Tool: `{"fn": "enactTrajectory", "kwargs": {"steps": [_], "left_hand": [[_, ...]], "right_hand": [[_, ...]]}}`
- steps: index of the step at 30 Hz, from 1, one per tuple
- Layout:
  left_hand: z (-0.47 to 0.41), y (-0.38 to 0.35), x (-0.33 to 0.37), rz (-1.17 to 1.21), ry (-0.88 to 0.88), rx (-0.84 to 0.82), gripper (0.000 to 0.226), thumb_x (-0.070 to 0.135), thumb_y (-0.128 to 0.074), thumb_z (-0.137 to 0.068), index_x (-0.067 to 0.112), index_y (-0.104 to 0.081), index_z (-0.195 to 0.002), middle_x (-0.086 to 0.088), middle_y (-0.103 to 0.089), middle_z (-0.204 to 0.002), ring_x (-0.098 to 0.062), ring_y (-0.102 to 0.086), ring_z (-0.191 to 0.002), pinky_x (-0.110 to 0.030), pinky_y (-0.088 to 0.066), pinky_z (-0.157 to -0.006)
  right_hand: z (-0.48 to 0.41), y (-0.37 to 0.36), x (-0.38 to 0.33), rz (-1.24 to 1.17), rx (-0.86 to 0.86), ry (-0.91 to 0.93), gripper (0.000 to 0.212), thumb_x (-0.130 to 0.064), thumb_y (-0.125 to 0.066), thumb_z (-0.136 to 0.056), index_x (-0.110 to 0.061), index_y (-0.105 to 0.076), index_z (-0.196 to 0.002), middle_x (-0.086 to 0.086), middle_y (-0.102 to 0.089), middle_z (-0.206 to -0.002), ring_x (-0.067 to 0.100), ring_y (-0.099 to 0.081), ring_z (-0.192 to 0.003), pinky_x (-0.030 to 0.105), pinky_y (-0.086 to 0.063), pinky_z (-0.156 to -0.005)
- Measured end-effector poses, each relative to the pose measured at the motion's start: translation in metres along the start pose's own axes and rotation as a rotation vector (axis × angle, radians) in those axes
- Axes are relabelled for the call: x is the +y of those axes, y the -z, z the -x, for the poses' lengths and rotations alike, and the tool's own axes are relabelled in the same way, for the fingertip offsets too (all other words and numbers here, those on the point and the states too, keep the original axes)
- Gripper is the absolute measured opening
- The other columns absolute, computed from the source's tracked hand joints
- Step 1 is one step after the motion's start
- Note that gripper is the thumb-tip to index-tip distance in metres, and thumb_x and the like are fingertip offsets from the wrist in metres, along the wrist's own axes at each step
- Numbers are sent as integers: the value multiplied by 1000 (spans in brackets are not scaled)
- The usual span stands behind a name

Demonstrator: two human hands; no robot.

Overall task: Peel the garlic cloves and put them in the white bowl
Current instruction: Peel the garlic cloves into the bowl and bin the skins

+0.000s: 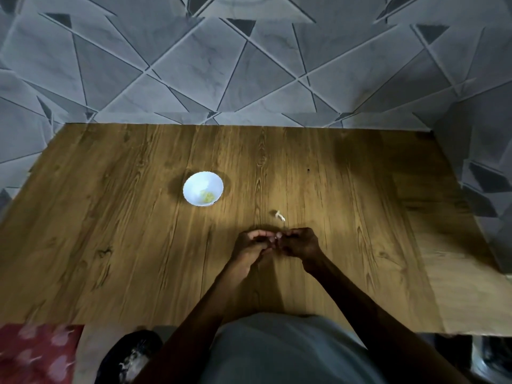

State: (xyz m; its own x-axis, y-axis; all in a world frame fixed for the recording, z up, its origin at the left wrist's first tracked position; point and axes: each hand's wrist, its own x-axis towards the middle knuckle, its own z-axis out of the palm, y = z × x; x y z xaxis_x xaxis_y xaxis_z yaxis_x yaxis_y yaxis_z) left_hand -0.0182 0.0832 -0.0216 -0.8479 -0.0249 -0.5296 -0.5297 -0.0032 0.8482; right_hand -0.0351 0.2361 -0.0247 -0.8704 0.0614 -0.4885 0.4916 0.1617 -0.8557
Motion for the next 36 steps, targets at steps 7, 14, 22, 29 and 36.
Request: {"fn": "enactTrajectory", "kwargs": {"steps": [7, 14, 22, 29, 36], "left_hand": [[-3, 12, -9, -657, -287, 136, 27, 8, -73, -81, 16, -69, -106, 4, -69, -104, -6, -62, -91, -12, -44, -79], [-5, 15, -11, -714, -331, 125, 27, 5, -74, -79, 13, -68, -104, -2, -67, -105, -13, -63, -93, -22, -51, -79], [-7, 17, -9, -661, -316, 78, 21, 10, -73, -83, 17, -70, -103, 10, -64, -99, -4, -58, -91, -14, -44, -79], [-11, 14, -2, -562, -315, 31, 13, 9, -70, -86, 16, -74, -97, 9, -70, -93, -1, -61, -89, -2, -41, -77], [-18, 13, 1, -594, -460, 29, 12, 8, -72, -82, 12, -77, -93, 1, -75, -90, -7, -67, -85, -25, -53, -82]], "right_hand": [[-2, -8, 5, 735, 31, 359, 6, -17, -66, -92, -12, -68, -94, 0, -69, -85, 10, -66, -73, 27, -57, -66], [-2, -14, 14, 863, 35, 404, 15, -23, -59, -95, -12, -62, -106, 2, -65, -95, 16, -62, -84, 32, -55, -76], [-6, -13, 11, 787, 69, 328, 8, -19, -64, -93, -12, -68, -95, 0, -69, -86, 12, -66, -74, 22, -54, -62], [4, -2, -14, 22, -30, 8, 3, -7, -76, -82, -7, -74, -84, 4, -74, -78, 10, -68, -67, 24, -57, -59], [-1, 1, -14, -39, -61, -29, 11, -12, -72, -87, -2, -72, -85, 12, -71, -75, 20, -66, -65, 26, -52, -53]]}}
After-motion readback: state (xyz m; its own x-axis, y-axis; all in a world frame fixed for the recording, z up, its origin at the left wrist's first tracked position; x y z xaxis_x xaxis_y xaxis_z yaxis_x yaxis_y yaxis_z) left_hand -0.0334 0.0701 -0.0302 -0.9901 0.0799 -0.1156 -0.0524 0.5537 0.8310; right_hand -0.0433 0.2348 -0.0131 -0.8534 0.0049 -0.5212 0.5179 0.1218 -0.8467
